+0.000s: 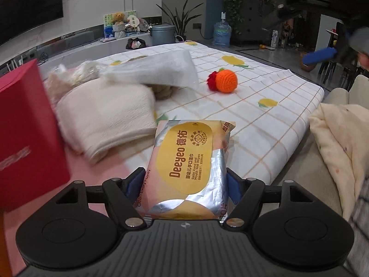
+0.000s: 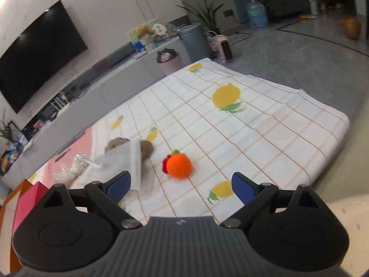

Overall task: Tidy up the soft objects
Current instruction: 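Grasp the orange crocheted ball with the right gripper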

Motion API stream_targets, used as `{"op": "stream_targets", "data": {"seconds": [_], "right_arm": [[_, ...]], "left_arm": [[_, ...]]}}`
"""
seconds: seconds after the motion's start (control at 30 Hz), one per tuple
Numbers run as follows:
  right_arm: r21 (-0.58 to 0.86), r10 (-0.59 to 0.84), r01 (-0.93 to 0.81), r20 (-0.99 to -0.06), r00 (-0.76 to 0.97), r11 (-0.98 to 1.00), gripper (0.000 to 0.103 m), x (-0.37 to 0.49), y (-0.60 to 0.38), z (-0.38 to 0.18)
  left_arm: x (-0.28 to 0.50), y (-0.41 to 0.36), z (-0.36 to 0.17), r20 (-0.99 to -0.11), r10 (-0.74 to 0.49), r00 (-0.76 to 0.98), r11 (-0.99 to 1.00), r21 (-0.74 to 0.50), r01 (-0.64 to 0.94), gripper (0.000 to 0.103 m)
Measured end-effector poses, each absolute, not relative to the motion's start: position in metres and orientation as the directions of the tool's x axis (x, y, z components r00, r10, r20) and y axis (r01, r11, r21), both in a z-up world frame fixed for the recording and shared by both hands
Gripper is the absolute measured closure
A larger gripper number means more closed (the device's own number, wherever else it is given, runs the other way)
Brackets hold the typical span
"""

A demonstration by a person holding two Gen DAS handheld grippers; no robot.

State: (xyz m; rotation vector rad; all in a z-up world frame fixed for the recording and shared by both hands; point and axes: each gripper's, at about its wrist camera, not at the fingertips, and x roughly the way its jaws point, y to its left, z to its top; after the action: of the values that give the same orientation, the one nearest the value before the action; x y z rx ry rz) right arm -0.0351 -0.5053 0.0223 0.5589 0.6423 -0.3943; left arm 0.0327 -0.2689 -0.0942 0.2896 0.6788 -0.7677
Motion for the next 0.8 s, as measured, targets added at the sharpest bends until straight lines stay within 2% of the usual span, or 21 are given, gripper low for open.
{"op": "stream_targets", "data": {"seconds": [0.13,0.3,0.37,0.5,0.6,0.63,0.73,0.8], "right_arm": [[0.269,-0.073,0.357,-0.700,0.710,0.894,0.007,0.009,-0.506,0.015],[0.115,-0.096,0.309,-0.801,0.591,0.944,0.008,0.065,-0.514,-0.022],[0.048,-0.149,0.311,-0.801,0.580,0.949,0.009,0.073,-0.515,-0.034],[0.074,-0.094,0.262,-0.813,0.574,0.962,0.009,0.085,-0.517,-0.051],[0.048,-0.104,0.238,-0.804,0.585,0.970,0.010,0.089,-0.510,-0.053],[0.046,-0.100,0.225,-0.796,0.597,0.973,0.011,0.089,-0.509,-0.053],[0.033,-0.092,0.189,-0.782,0.617,0.981,0.028,0.090,-0.504,-0.051],[0.001,-0.100,0.157,-0.768,0.633,0.988,0.031,0.089,-0.498,-0.051]], "left_arm": [[0.027,-0.252,-0.096,-0.643,-0.529,0.554,0.724,-0.003,0.689,0.020],[0.020,-0.248,-0.097,-0.619,-0.518,0.590,0.750,0.003,0.662,0.020],[0.020,-0.249,-0.098,-0.617,-0.509,0.600,0.760,0.004,0.650,0.014],[0.021,-0.254,-0.095,-0.639,-0.478,0.602,0.778,0.010,0.628,0.009],[0.026,-0.261,-0.094,-0.653,-0.469,0.595,0.780,0.010,0.625,0.003],[0.026,-0.263,-0.094,-0.653,-0.468,0.595,0.781,0.008,0.624,0.002],[0.028,-0.265,-0.096,-0.652,-0.467,0.598,0.785,0.007,0.620,0.002],[0.029,-0.265,-0.096,-0.649,-0.466,0.601,0.790,0.000,0.613,0.002]]}}
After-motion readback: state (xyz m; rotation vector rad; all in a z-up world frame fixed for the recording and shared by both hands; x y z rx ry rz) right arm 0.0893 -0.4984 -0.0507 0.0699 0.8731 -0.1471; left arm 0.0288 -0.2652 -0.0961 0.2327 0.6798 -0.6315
